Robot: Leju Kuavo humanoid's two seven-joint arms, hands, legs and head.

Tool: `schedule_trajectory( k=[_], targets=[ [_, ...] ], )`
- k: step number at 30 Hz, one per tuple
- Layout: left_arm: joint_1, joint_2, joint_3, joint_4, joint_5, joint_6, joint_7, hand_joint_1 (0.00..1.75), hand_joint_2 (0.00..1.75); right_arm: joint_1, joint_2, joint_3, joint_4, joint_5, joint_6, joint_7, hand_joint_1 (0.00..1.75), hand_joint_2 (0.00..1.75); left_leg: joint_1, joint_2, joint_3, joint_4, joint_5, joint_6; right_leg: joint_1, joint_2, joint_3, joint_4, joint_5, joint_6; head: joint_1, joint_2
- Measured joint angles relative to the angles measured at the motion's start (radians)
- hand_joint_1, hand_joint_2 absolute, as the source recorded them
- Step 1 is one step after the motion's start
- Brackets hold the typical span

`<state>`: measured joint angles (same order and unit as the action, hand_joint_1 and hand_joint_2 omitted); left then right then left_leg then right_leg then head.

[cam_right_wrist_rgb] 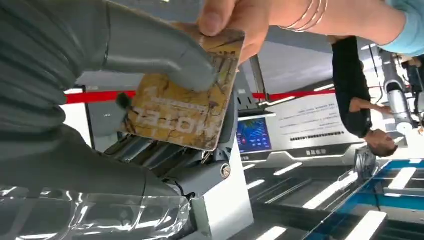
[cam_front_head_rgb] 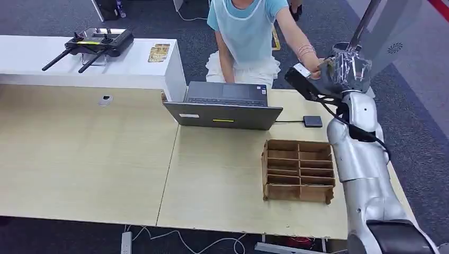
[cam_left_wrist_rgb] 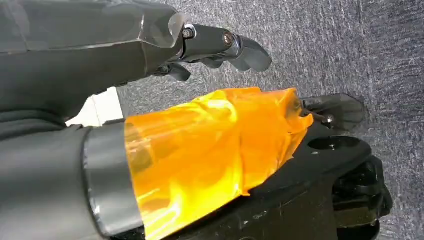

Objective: Pass the card to the sensor for recognition and then transmit it.

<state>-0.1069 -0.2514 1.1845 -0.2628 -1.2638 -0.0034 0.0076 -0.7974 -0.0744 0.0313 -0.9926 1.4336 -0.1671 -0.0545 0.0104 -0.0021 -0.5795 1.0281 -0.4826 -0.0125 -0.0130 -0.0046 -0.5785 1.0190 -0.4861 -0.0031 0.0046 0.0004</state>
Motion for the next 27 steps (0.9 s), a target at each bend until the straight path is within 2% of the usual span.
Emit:
schedule_trajectory(
  k=[1,2,10,17,20,24,27],
  targets=[
    [0.000,0.000,0.000,0.000,0.000,0.000,0.000,0.00,0.00,0.000,0.000,-0.003,0.003,0.000,0.000,0.000,0.05,1.75,0.000,0.000,0.000,0.000,0.000,0.000,0.000,0.000,0.000,0.000,0.000,0.000,0.000,0.000],
    [0.000,0.000,0.000,0.000,0.000,0.000,0.000,0.00,0.00,0.001,0.000,-0.003,0.006,0.000,-0.001,0.000,0.00,1.75,0.000,0.000,0.000,0.000,0.000,0.000,0.000,0.000,0.000,0.000,0.000,0.000,0.000,0.000],
    [0.000,0.000,-0.002,0.000,-0.002,0.000,0.005,0.00,0.00,0.008,0.003,-0.022,-0.001,0.011,-0.008,-0.013,0.00,1.75,0.000,0.000,0.000,0.000,0.000,0.000,0.000,0.000,0.000,0.000,0.000,0.000,0.000,0.000],
    [0.002,0.000,-0.003,0.000,-0.008,0.003,0.008,0.00,0.00,0.042,0.027,-0.048,-0.139,-0.028,-0.018,-0.040,0.00,1.75,0.000,0.000,0.000,0.000,0.000,0.000,0.000,0.000,-0.001,0.000,0.000,0.000,0.000,0.000],
    [0.001,0.000,-0.003,0.000,-0.004,0.005,0.007,0.00,0.00,0.067,0.047,-0.068,-0.235,-0.120,-0.016,-0.068,0.00,1.75,0.000,0.000,0.000,0.000,0.000,0.000,0.000,0.000,-0.001,0.000,0.000,0.000,0.000,0.000],
    [0.003,0.000,-0.003,0.000,0.005,0.008,0.011,0.00,0.00,0.105,0.079,-0.133,-0.392,-0.359,0.067,-0.099,0.00,1.75,0.000,-0.001,0.000,0.000,0.000,0.000,0.000,-0.001,-0.001,0.000,0.000,0.000,0.000,0.000],
    [0.005,0.000,-0.002,0.000,0.011,0.013,0.014,0.00,0.00,0.130,0.093,-0.203,-0.465,-0.513,0.099,-0.128,0.00,1.75,0.000,-0.002,-0.001,0.000,0.000,0.000,0.000,-0.002,-0.001,0.000,0.000,0.000,0.000,0.000]
  ],
)
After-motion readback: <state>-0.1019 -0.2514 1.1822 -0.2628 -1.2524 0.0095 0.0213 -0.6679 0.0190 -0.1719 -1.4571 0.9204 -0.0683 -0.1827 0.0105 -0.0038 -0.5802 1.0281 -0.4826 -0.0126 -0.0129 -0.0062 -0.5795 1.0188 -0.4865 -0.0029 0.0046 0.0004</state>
